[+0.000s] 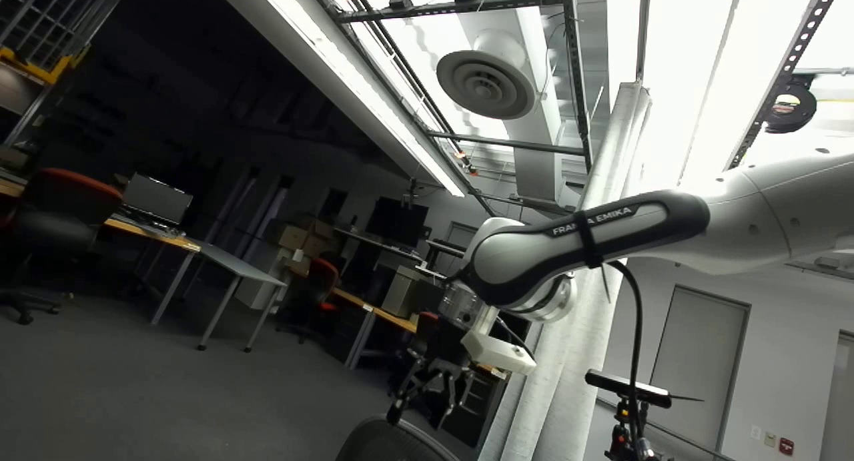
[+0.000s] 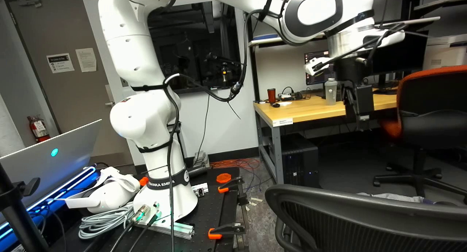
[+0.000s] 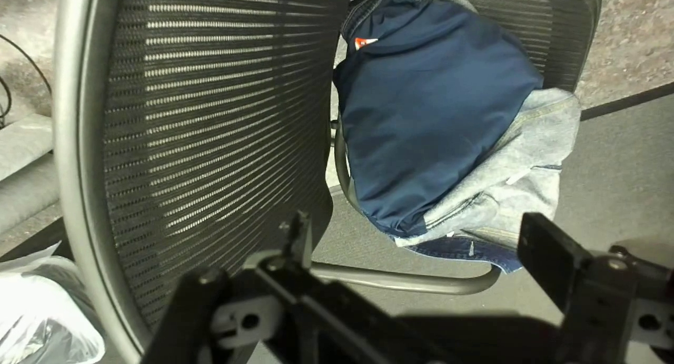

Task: Hang the denim jacket over the backrest of the chair

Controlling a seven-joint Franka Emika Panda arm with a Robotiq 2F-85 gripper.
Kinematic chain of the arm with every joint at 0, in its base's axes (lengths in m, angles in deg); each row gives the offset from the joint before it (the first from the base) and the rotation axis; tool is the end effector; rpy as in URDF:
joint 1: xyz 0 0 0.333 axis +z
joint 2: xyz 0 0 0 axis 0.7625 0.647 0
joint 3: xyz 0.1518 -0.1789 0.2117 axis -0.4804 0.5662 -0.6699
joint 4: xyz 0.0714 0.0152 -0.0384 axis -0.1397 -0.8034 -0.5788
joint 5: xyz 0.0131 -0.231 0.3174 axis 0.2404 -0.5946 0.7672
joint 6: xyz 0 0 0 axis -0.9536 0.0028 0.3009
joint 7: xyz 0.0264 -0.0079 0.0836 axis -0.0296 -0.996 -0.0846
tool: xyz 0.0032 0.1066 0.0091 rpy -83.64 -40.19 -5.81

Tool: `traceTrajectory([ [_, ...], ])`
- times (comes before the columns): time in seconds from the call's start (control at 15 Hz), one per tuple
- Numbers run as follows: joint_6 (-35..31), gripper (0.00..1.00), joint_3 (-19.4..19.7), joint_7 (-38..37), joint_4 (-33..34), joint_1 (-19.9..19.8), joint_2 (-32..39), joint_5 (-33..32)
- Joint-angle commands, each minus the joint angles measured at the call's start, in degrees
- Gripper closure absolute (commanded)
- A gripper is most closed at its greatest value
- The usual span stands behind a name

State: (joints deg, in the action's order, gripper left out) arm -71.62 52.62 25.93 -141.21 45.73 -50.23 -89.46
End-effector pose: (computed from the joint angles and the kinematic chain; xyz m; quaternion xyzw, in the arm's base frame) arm 0.5313 -0.0508 0.4093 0.9944 -0.0897 0.0552 0.0126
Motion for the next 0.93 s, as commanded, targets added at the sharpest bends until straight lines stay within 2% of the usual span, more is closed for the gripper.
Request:
traceTrajectory([
  [0.0,-2.9,0.0,0.1,-0.7,4.1,0.8,5.9,0.2],
  [0.27,-6.6,0.0,-0.4,-0.1,5.4,1.9,9.2,0.1],
  [0.87,-5.8,0.0,-0.5,0.1,4.7,2.6,8.4,0.2],
])
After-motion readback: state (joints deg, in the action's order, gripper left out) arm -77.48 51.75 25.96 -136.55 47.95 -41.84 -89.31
